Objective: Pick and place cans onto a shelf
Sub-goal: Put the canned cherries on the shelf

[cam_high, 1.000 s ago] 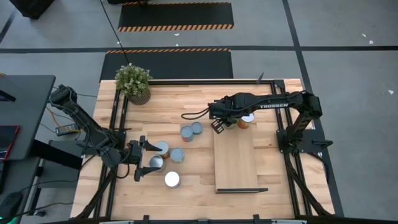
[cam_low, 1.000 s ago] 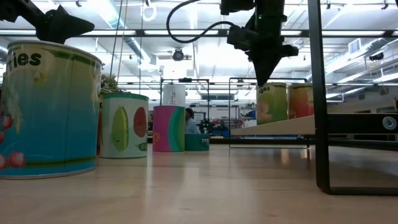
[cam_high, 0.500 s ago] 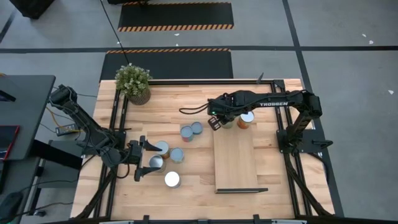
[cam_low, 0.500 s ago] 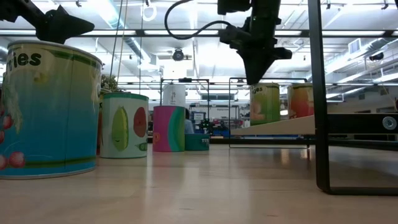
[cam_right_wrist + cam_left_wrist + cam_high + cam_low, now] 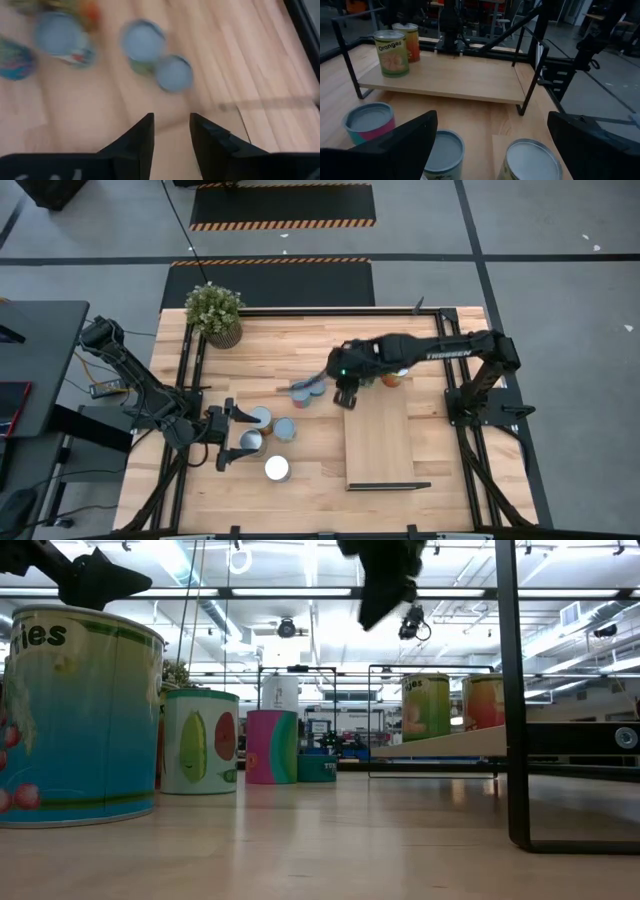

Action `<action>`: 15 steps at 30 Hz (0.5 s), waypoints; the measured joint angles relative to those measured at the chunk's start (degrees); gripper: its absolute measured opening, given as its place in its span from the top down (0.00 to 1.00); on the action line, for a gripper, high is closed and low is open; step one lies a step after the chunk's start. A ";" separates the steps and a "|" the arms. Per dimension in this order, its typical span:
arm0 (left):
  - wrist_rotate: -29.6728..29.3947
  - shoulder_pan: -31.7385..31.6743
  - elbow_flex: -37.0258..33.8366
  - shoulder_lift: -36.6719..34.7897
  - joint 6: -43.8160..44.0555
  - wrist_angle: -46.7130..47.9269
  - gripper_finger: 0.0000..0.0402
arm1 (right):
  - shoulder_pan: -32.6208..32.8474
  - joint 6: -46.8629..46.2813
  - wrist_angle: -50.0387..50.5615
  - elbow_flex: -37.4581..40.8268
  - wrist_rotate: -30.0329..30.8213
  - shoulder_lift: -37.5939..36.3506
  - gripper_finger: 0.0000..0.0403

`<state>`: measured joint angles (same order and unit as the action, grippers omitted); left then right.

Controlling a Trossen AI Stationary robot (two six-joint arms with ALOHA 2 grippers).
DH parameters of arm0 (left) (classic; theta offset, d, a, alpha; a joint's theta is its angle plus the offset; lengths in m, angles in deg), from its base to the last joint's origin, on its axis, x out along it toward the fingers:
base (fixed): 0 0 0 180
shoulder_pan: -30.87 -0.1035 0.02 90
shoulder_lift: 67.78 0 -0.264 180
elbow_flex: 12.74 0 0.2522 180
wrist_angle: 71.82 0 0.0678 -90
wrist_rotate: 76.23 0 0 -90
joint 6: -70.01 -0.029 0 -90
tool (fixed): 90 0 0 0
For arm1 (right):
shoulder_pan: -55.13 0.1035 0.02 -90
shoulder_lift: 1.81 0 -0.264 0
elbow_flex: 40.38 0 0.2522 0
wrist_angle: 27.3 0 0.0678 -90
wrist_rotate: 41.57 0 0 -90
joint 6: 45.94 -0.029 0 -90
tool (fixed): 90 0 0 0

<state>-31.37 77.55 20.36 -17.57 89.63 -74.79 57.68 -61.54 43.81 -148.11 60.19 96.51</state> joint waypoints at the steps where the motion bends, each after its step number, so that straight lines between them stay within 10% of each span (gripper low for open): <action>1: -0.47 0.00 0.00 0.00 -0.88 0.00 0.04 | 1.27 2.11 -2.22 0.43 0.04 0.00 0.67; 15: -6.46 0.00 0.00 0.00 -2.57 3.53 0.04 | 8.46 6.34 -33.81 10.97 2.09 0.31 0.34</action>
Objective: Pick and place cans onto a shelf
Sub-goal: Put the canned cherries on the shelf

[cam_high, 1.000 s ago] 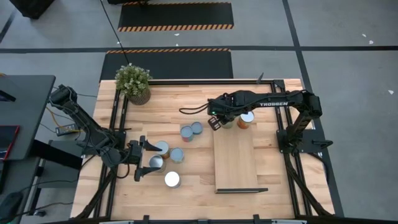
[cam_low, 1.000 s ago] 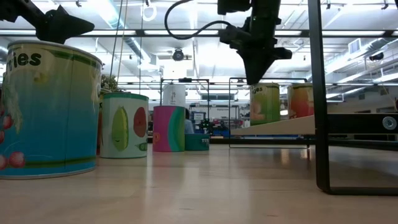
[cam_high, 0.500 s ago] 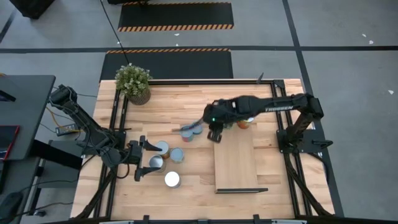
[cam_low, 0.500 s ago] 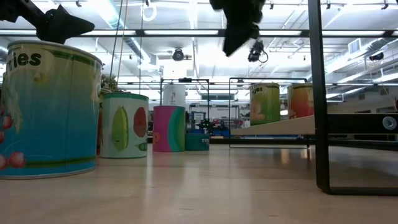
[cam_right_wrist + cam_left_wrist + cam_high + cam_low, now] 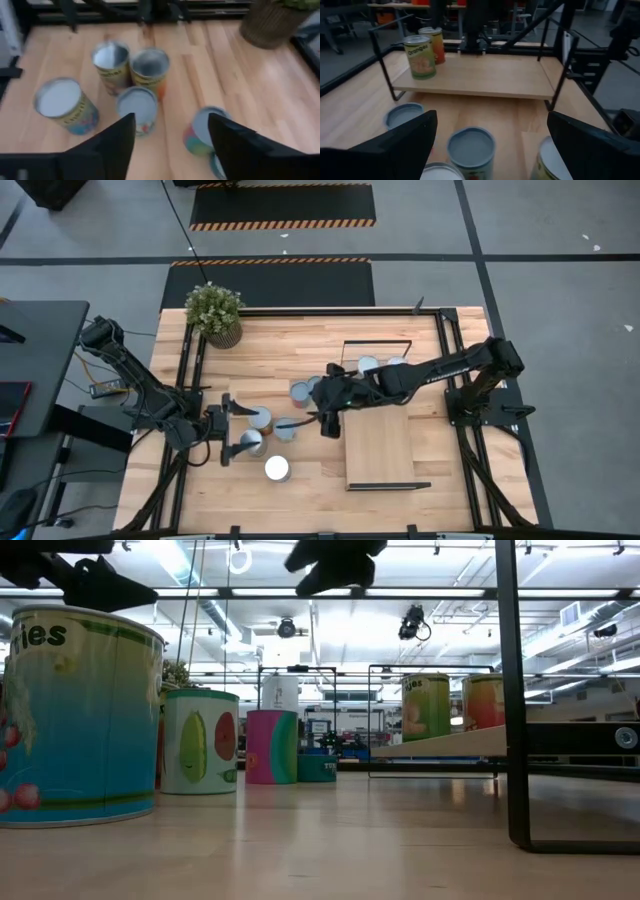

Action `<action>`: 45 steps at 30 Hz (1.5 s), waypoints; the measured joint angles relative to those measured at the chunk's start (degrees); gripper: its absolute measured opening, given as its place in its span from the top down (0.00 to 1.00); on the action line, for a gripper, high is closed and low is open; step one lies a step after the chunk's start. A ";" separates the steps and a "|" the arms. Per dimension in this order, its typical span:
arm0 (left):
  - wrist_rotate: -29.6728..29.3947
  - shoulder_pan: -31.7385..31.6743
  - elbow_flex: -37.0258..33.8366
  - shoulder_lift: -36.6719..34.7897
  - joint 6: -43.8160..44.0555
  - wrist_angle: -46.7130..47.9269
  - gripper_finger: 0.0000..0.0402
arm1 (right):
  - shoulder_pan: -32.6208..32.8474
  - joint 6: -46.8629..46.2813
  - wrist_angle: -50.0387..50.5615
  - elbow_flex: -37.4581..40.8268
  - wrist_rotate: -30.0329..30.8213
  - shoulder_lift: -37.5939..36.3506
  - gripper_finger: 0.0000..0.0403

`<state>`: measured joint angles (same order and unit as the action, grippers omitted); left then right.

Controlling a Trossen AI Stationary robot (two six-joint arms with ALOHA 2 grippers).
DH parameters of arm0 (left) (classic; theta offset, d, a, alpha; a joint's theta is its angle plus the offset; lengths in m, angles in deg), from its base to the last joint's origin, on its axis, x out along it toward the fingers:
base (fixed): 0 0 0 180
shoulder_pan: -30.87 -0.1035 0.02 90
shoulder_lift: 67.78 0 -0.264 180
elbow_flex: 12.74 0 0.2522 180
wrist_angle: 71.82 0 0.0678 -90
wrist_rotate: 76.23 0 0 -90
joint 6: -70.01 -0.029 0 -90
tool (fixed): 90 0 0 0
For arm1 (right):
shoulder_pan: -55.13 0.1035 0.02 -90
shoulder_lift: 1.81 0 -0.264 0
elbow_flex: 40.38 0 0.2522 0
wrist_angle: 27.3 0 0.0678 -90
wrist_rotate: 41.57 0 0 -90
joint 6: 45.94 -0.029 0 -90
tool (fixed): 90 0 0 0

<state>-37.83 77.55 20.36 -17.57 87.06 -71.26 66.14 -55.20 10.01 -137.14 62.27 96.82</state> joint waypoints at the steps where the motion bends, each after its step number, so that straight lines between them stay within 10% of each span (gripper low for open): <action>1: -0.52 0.00 0.00 0.00 -0.15 0.00 0.04 | 0.00 -0.17 -1.38 0.50 -0.65 0.72 0.31; 23: -0.72 1.77 0.00 0.02 0.34 1.91 0.04 | 8.44 7.98 -10.26 -11.18 -3.36 20.26 0.16; 45: -0.68 1.62 0.00 0.02 1.87 2.05 0.04 | 10.72 12.68 5.40 -36.98 -3.82 37.59 0.02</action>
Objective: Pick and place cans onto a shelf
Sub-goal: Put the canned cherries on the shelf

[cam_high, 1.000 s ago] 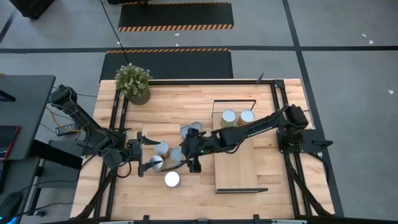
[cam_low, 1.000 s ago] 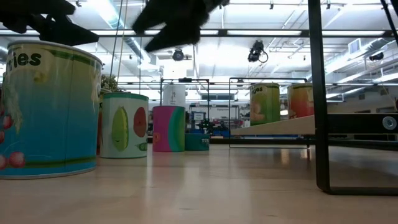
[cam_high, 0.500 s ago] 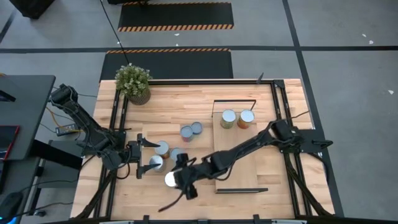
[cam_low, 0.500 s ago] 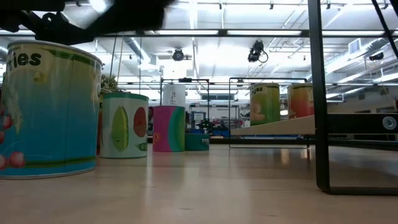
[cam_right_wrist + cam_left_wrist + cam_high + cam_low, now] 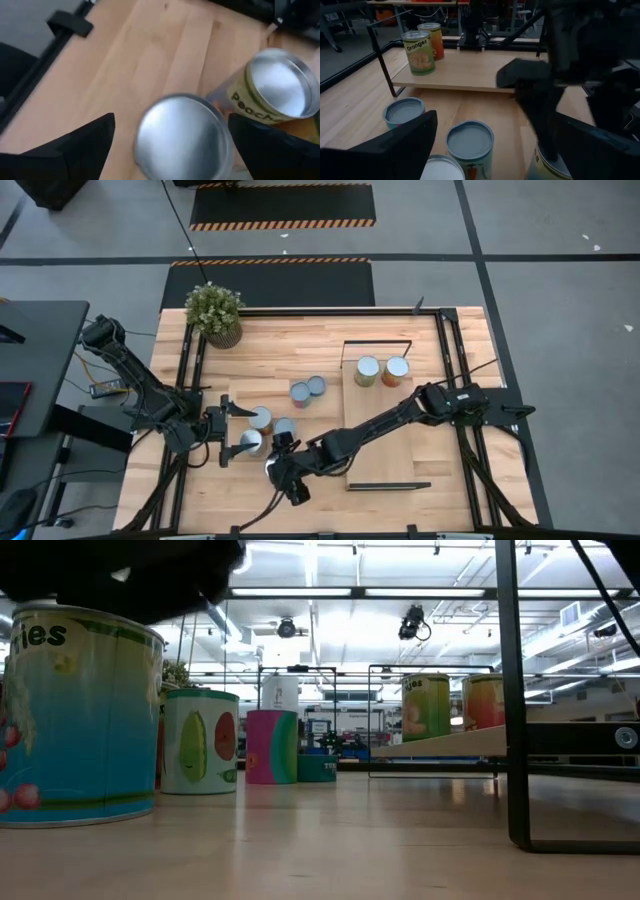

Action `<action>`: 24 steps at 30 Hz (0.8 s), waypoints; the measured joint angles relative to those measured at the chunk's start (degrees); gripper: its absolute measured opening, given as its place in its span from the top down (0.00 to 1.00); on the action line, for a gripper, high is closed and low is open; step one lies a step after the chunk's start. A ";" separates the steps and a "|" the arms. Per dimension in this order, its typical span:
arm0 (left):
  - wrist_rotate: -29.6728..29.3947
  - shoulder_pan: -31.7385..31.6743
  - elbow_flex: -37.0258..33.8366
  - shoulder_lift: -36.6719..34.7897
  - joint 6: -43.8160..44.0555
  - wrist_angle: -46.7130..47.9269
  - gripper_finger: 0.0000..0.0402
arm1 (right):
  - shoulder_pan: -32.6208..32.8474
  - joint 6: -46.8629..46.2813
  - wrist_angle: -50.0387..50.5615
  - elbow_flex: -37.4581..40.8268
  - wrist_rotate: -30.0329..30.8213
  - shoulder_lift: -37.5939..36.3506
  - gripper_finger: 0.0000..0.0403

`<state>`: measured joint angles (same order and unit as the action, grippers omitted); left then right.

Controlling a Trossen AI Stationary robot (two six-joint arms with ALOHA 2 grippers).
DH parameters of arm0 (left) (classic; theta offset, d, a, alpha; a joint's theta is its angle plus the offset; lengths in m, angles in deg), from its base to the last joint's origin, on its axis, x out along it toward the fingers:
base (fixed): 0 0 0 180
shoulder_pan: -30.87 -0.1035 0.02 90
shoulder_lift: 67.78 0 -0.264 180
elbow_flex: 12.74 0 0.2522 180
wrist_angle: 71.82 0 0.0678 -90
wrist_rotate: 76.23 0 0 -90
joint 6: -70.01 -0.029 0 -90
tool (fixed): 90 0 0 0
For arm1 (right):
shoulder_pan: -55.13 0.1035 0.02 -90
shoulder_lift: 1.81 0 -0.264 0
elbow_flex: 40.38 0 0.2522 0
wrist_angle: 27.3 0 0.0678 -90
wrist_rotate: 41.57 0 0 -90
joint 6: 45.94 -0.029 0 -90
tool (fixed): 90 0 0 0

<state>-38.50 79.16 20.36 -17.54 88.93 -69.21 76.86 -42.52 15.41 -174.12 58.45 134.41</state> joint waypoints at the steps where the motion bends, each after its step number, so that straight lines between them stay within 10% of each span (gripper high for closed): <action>1: 0.01 0.00 0.00 0.00 0.00 0.03 0.04 | -0.12 0.48 -0.18 -0.02 -0.02 -0.04 0.02; 24: 0.00 0.00 0.00 0.00 0.42 0.07 0.04 | -0.56 1.68 1.36 0.87 0.81 -0.31 0.02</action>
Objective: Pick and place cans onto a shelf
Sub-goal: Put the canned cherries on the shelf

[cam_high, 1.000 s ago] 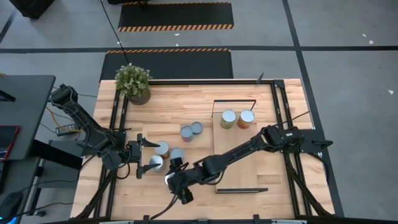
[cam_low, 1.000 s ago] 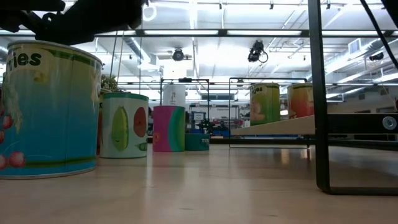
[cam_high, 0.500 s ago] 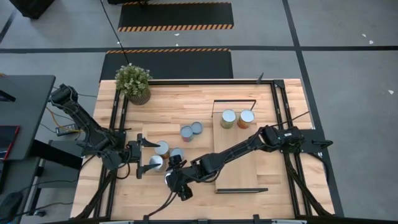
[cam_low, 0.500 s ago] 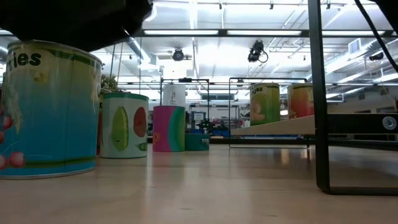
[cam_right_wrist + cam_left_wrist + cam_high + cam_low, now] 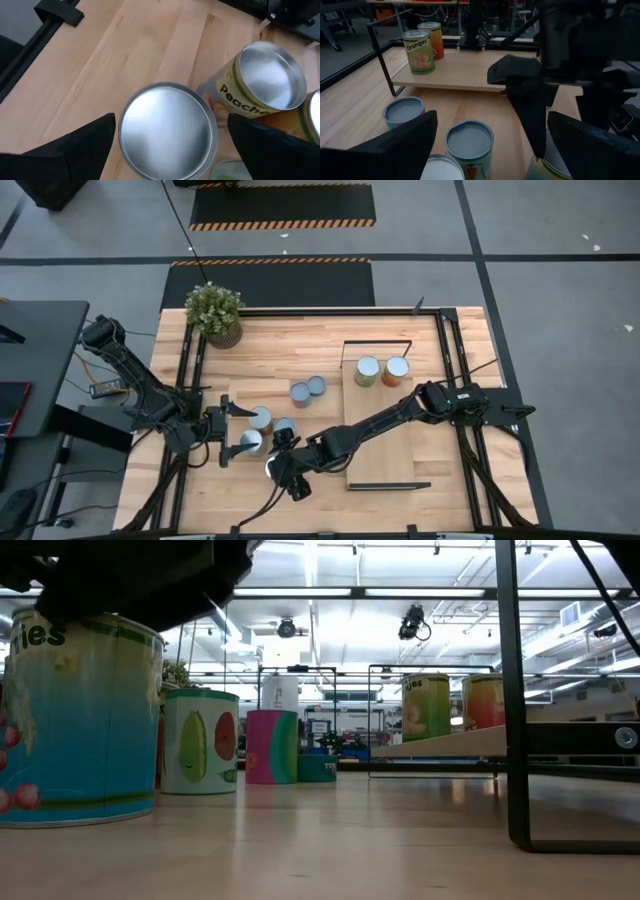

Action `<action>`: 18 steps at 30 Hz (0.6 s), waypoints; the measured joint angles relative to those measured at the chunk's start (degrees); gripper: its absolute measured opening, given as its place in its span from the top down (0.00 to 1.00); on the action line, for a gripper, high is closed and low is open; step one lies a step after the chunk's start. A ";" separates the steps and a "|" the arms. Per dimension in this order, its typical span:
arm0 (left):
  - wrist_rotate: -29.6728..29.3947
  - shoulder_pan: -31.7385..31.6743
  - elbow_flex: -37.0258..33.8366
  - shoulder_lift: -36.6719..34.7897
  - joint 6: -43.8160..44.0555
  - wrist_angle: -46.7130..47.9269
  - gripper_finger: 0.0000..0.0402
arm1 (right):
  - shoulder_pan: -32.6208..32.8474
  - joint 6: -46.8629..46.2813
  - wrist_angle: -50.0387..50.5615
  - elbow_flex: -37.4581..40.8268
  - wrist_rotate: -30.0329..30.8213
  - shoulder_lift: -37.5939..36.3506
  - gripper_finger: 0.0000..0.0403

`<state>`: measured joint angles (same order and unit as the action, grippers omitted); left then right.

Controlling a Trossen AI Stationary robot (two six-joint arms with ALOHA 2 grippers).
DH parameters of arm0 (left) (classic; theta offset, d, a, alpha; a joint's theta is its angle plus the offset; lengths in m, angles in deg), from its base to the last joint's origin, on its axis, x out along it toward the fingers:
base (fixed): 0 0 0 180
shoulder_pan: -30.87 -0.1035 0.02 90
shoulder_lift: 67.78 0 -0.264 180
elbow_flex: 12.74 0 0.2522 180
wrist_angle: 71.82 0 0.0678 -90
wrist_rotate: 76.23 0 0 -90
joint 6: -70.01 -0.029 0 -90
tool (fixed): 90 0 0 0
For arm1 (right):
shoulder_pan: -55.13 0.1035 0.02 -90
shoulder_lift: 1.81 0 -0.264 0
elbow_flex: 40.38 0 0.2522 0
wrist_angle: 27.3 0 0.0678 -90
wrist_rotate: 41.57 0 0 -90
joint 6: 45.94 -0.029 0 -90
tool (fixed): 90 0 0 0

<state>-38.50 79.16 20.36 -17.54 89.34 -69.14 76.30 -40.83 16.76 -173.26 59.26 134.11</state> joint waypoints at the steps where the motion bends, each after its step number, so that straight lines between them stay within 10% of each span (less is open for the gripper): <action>1: 0.00 0.00 0.00 0.00 0.00 0.00 0.04 | -0.03 0.00 -0.17 0.46 0.00 0.00 0.02; 18: 0.01 0.00 0.00 0.00 0.83 0.32 0.04 | -0.74 -1.65 -4.28 4.21 -0.62 -0.02 0.12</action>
<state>-38.49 79.16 20.36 -17.54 90.17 -68.82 75.56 -42.49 12.49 -169.05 58.64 134.08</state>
